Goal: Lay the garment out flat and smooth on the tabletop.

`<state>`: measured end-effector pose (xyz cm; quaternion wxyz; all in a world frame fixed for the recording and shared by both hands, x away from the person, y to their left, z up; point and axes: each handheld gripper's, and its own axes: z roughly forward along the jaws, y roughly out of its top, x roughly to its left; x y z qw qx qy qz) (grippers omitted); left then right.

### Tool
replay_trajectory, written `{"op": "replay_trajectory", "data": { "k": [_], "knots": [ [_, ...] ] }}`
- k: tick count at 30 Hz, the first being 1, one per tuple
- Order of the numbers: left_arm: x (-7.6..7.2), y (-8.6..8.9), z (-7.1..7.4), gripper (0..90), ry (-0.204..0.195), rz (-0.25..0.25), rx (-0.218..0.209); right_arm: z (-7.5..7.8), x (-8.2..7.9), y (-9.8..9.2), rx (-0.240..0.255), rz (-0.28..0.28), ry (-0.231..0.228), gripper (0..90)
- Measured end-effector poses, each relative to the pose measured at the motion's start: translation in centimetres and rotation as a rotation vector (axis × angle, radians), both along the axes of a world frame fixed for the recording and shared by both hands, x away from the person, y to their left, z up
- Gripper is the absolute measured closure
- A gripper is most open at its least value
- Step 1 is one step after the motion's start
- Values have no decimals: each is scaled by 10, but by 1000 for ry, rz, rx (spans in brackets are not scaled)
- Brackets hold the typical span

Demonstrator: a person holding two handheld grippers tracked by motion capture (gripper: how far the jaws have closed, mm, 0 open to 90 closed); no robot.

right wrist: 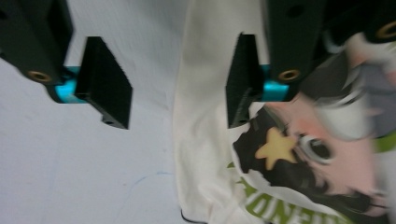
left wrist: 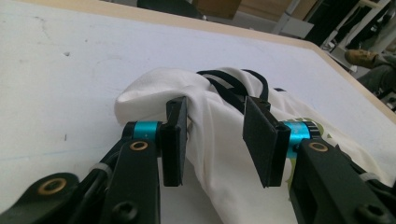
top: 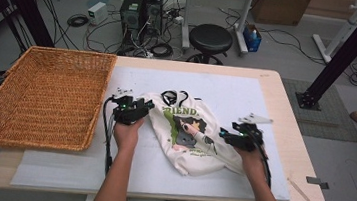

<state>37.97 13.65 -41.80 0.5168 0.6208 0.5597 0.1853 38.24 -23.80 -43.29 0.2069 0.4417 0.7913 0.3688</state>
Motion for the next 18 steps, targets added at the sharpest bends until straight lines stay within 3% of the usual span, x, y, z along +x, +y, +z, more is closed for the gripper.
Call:
{"op": "replay_trajectory", "data": {
  "k": [2, 3, 4, 5, 6, 7, 8, 10, 12, 15, 18],
  "knots": [
    [-5, 2, -1, 602, -1, -8, -3, -11, 16, 18, -36, 1, 50, 360],
    [-6, 3, -2, 605, 2, -23, -6, -16, 20, 26, -65, 16, 67, 441],
    [-8, 2, -2, 617, 7, -31, -1, -15, 22, 27, -45, 52, 50, 654],
    [-10, 3, -2, 619, 4, -31, 4, -14, 22, 29, -67, 88, 41, 807],
    [-12, 3, -1, 619, 1, -30, 8, -11, 22, 30, -98, 122, 40, 885],
    [-13, 3, -1, 619, -3, -31, -1, -8, 21, 31, -155, 124, 23, 887],
    [-15, 2, -1, 619, -6, -34, -1, -4, 20, 26, -142, 100, 1, 887],
    [-19, -2, 0, 613, -10, -46, 12, 8, 20, 5, -51, -33, -68, 887],
    [-21, -6, -1, 585, -8, -53, 14, 17, 20, -16, -10, -157, -136, 886],
    [-23, -11, -4, 506, 15, -57, 14, 18, 24, -40, -33, -265, -134, 865],
    [-24, -18, -11, 463, 44, -73, 9, 17, 17, -55, -3, -324, -165, 728]
  ]
}}
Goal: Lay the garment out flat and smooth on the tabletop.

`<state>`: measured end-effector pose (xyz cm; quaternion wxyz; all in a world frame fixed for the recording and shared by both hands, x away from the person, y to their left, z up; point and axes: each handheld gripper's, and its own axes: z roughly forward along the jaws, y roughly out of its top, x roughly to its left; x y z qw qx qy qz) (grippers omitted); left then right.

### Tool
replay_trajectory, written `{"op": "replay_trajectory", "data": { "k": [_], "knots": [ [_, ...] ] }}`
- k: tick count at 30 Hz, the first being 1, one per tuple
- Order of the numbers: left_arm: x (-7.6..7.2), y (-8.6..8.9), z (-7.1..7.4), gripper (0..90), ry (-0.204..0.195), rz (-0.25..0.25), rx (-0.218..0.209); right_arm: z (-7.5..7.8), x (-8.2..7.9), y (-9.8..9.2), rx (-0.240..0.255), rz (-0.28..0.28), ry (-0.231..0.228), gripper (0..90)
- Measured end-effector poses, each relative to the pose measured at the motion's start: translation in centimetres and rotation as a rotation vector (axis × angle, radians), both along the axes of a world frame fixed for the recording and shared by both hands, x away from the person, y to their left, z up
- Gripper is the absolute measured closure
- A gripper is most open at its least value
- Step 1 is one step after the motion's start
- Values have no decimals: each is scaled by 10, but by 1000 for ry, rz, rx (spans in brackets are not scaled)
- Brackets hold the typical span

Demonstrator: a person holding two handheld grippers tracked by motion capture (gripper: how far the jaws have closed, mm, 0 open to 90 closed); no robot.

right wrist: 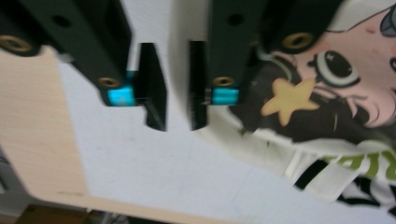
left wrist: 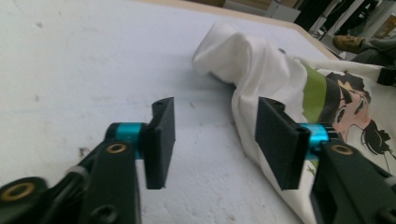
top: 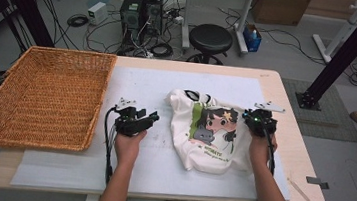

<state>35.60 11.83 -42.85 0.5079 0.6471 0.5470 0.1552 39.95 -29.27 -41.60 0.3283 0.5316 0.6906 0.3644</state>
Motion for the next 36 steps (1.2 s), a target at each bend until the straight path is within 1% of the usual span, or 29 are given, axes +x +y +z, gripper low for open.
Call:
{"op": "replay_trajectory", "data": {
  "k": [1, 4, 6, 7, 8, 9, 11, 12, 13, 14, 15, 16, 17, 18, 19, 21, 23, 24, 25, 26, 27, 28, 29, 31, 32, 33, 34, 35, 36],
  "knots": [
    [0, -3, -2, 458, 10, -10, -4, 1, -5, -4, 22, -4, -10, 696],
    [4, -16, -10, 458, 44, -56, -3, 5, -20, -12, 76, 28, -29, 575],
    [8, -27, -14, 458, 69, -89, 18, 7, -31, -14, 111, 73, -20, 498],
    [10, -33, -16, 458, 79, -105, 27, 6, -38, -15, 113, 107, -18, 472],
    [12, -38, -18, 458, 90, -122, 31, 5, -46, -15, 110, 130, -10, 452],
    [14, -43, -20, 458, 107, -136, 22, 3, -53, -15, 99, 147, 0, 421],
    [18, -54, -25, 458, 151, -163, 37, -4, -63, -16, 116, 183, 49, 399],
    [17, -60, -25, 449, 139, -159, 72, -7, -67, -15, 111, 195, 74, 395],
    [18, -65, -24, 467, 136, -159, 101, -11, -70, -15, 94, 209, 97, 394],
    [18, -67, -24, 591, 144, -193, 96, -15, -74, -13, 67, 208, 108, 391],
    [17, -70, -24, 753, 138, -190, 124, -20, -75, -13, 51, 207, 123, 391],
    [16, -70, -24, 835, 120, -184, 136, -24, -75, -13, 51, 201, 147, 390],
    [15, -68, -22, 849, 115, -180, 130, -28, -75, -13, 54, 194, 167, 390],
    [13, -65, -20, 851, 97, -176, 128, -31, -74, -13, 54, 191, 179, 390],
    [10, -59, -16, 853, 77, -171, 114, -32, -75, -13, 61, 186, 191, 390],
    [4, -42, -6, 854, 32, -139, 91, -34, -77, -11, 71, 185, 191, 388],
    [-3, -20, 5, 853, -14, -84, 33, -35, -80, -6, 107, 178, 199, 386],
    [-6, -8, 9, 853, -38, -61, -6, -36, -80, -2, 103, 196, 210, 388],
    [-7, 1, 12, 851, -63, -42, -34, -36, -81, 4, 63, 205, 215, 405],
    [-8, 9, 14, 850, -69, -34, -48, -36, -81, 8, 40, 223, 212, 470],
    [-8, 13, 15, 848, -65, -31, -52, -35, -81, 12, 49, 246, 213, 535],
    [-8, 14, 15, 846, -68, -38, -48, -35, -80, 15, 45, 264, 213, 626],
    [-7, 12, 15, 843, -69, -54, -46, -35, -80, 19, 30, 295, 211, 743],
    [-4, 4, 13, 833, -71, -78, -32, -34, -78, 26, 6, 346, 209, 895],
    [-2, 0, 12, 808, -72, -93, -35, -34, -78, 29, -10, 372, 207, 898],
    [0, -4, 10, 753, -68, -99, -35, -33, -76, 29, -16, 381, 208, 900],
    [2, -8, 9, 661, -57, -101, -32, -32, -75, 26, -23, 374, 193, 900],
    [2, -10, 8, 594, -47, -102, -21, -29, -76, 21, -21, 338, 154, 900],
    [2, -12, 7, 540, -40, -93, 0, -24, -77, 11, 12, 286, 111, 900]
  ]
}}
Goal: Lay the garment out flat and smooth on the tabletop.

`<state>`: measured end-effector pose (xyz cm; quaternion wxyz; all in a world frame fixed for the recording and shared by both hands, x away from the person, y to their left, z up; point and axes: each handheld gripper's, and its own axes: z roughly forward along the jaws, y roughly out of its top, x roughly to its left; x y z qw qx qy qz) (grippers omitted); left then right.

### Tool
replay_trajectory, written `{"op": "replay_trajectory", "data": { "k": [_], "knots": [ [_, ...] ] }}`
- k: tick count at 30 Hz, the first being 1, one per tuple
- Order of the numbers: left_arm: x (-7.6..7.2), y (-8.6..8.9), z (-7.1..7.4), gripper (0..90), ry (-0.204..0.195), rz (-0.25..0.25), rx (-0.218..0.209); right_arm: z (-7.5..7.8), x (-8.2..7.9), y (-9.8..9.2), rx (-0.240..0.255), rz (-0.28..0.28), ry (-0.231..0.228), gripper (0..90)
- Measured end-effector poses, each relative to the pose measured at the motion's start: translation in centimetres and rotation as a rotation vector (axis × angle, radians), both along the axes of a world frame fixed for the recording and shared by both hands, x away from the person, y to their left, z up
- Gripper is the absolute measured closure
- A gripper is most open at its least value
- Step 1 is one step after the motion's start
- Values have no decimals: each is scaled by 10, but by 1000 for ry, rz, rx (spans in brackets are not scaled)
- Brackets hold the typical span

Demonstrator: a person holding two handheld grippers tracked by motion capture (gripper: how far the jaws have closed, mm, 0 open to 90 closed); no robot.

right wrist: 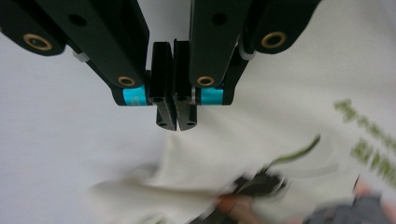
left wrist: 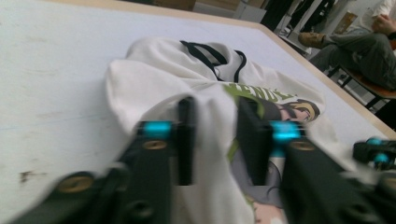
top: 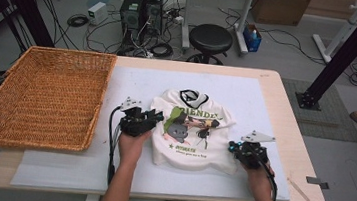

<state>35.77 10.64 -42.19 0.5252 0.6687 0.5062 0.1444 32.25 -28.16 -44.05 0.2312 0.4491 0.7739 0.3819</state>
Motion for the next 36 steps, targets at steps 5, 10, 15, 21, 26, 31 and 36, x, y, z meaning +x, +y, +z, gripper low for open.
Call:
{"op": "replay_trajectory", "data": {
  "k": [5, 10, 15, 21, 26, 31, 36],
  "knots": [
    [-9, 7, -6, 457, 9, 32, -13, 12, 2, -42, -93, -215, -73, 900],
    [-15, 2, -12, 458, 66, -35, -21, 5, -3, -45, -65, -219, -61, 769],
    [-28, -10, -18, 457, 93, -196, -82, 8, -17, -46, 54, -192, -50, 575],
    [-27, -25, -31, 626, 151, -222, 99, -1, -27, -45, 58, -139, 58, 493],
    [-39, -11, -22, 854, 95, -182, 59, -10, -30, -46, 25, -107, 99, 872],
    [-74, 20, -12, 855, -43, -246, -18, -1, -52, -44, 55, -30, 73, 875],
    [-103, 34, -6, 808, -179, -395, -151, 12, -91, -51, 92, -36, 11, 875]
  ]
}}
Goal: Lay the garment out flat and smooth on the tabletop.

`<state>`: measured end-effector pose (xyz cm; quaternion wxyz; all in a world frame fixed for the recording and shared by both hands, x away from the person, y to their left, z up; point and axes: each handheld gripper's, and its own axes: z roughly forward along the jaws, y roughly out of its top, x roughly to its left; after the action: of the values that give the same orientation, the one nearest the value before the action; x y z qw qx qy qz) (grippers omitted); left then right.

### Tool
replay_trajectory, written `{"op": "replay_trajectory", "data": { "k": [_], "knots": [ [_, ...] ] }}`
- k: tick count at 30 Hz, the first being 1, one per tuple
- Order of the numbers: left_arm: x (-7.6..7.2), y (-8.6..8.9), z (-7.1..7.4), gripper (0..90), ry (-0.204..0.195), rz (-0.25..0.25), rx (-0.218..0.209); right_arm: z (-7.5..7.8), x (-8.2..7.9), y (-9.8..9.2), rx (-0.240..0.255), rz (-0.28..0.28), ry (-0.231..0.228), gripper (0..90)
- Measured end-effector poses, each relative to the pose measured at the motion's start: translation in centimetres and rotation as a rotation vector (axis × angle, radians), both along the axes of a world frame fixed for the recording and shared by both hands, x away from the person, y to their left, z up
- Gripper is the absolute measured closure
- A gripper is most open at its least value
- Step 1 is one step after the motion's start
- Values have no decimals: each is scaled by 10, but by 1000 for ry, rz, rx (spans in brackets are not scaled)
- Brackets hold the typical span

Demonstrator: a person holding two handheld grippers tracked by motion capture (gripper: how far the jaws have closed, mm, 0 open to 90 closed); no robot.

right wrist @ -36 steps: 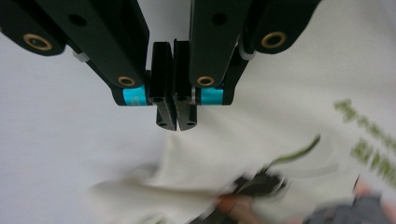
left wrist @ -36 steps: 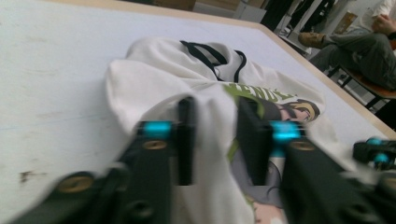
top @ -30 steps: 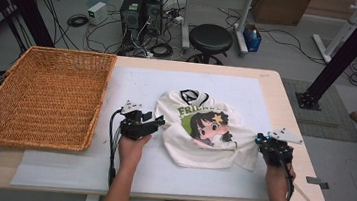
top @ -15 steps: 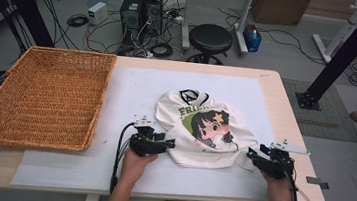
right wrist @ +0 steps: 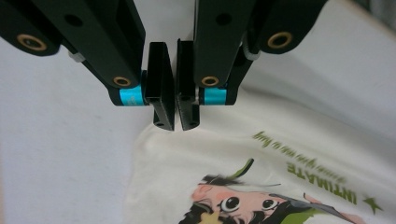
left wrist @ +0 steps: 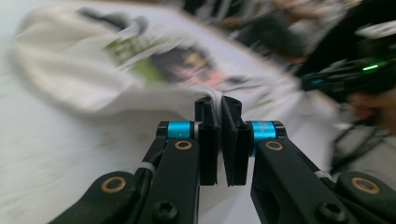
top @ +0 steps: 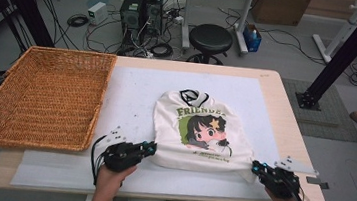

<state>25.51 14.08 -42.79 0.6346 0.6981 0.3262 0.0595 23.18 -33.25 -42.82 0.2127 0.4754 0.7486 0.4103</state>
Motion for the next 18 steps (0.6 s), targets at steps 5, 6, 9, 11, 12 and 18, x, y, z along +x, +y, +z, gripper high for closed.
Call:
{"op": "replay_trajectory", "data": {
  "k": [5, 6, 9, 11, 12, 18],
  "knots": [
    [8, 3, -7, 487, 104, 184, 80, -2, -9, -10, -6, -34, 28, 755],
    [11, 2, -10, 458, 134, 214, 100, -2, -7, -8, 4, -28, 29, 674],
    [22, -8, -16, 452, 193, 245, 164, 1, 1, -1, 0, -32, -6, 541],
    [32, -18, -20, 452, 243, 237, 205, 1, 15, 3, -22, -38, -16, 482],
    [37, -24, -22, 446, 264, 238, 228, 1, 24, 5, -37, -40, -10, 433],
    [50, -43, -24, 726, 310, 271, 325, -13, 74, 14, -120, -20, 61, 464]
  ]
}}
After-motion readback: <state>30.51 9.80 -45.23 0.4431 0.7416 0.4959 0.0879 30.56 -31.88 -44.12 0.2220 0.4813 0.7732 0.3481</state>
